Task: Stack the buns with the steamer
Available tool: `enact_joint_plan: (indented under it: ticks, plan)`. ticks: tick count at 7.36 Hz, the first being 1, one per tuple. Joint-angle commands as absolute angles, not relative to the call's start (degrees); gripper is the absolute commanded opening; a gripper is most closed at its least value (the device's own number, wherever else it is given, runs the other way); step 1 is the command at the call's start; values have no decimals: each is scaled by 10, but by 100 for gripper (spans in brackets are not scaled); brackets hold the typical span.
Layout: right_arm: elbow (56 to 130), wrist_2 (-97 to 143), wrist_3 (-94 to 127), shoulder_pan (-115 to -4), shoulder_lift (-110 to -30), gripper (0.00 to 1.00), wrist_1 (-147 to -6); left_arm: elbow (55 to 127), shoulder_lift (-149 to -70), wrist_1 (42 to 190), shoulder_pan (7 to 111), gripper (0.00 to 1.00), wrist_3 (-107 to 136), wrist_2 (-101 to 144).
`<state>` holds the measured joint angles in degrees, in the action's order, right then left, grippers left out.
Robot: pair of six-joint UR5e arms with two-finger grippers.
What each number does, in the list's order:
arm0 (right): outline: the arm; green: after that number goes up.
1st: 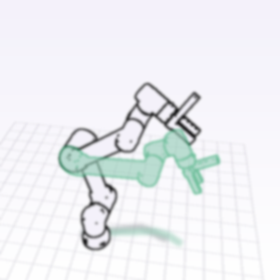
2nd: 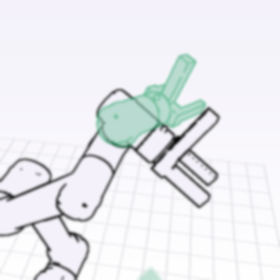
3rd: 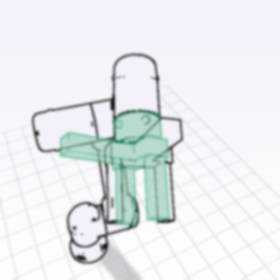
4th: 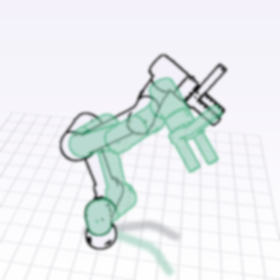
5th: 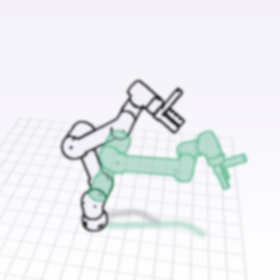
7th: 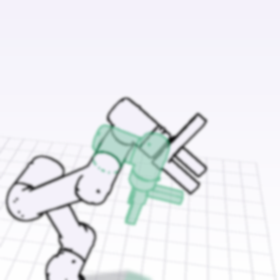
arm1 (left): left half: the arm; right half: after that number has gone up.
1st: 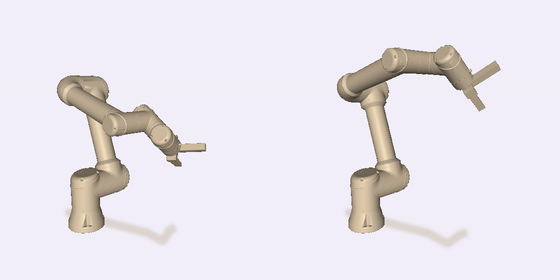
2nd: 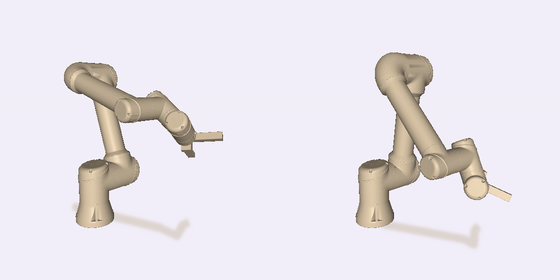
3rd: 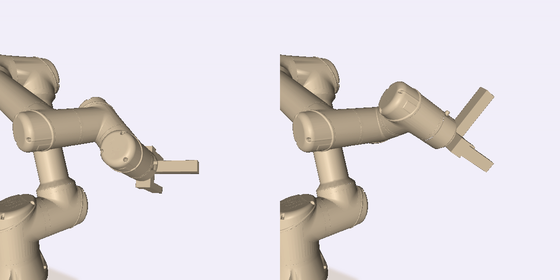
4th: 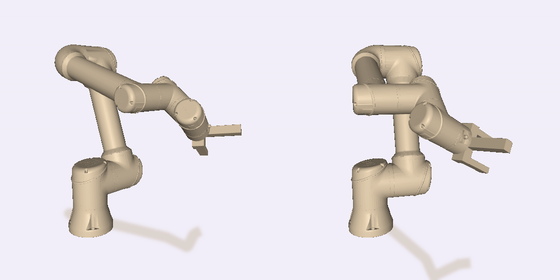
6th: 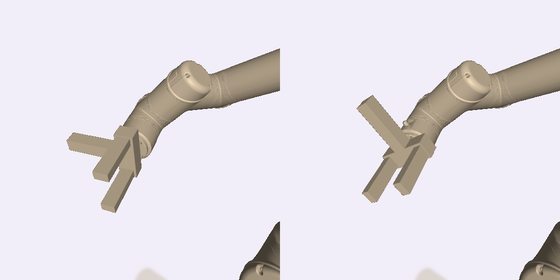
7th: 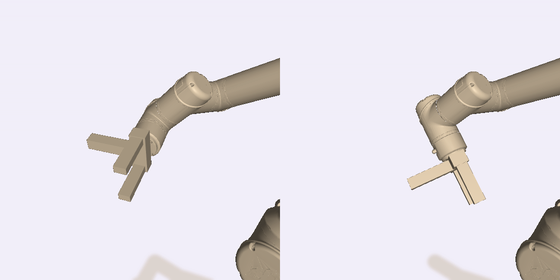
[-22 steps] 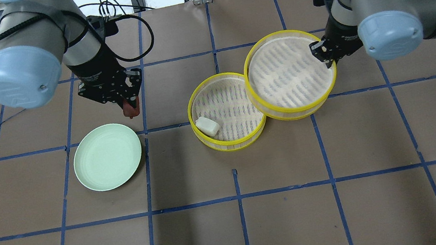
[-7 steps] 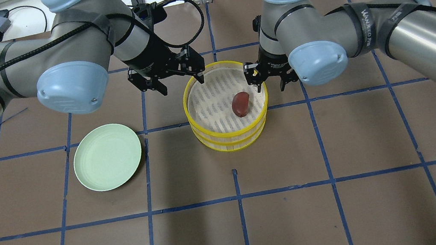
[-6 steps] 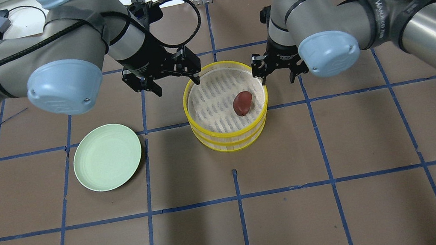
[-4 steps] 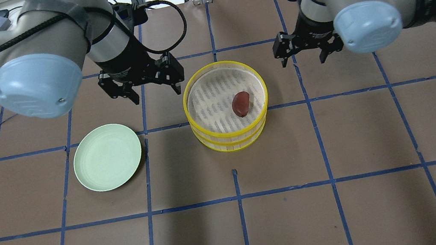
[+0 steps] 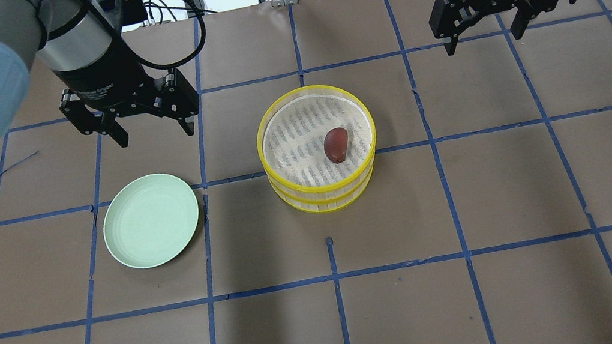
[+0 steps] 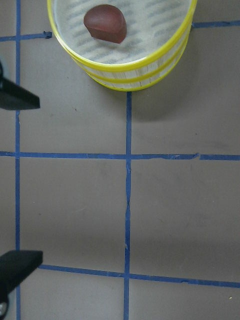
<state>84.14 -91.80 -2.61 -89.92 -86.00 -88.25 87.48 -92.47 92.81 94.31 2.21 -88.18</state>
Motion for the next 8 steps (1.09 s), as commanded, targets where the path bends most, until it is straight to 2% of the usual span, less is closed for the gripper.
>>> enact_joint_plan:
  ticks: [1,8]
  plan:
    - [824,-899,8,-922,-872,100,-853,870,-929,913,916,100,7,-850]
    - [844,-897,0,-901,-869,100,-859,874,-923,919,917,100,11,-875]
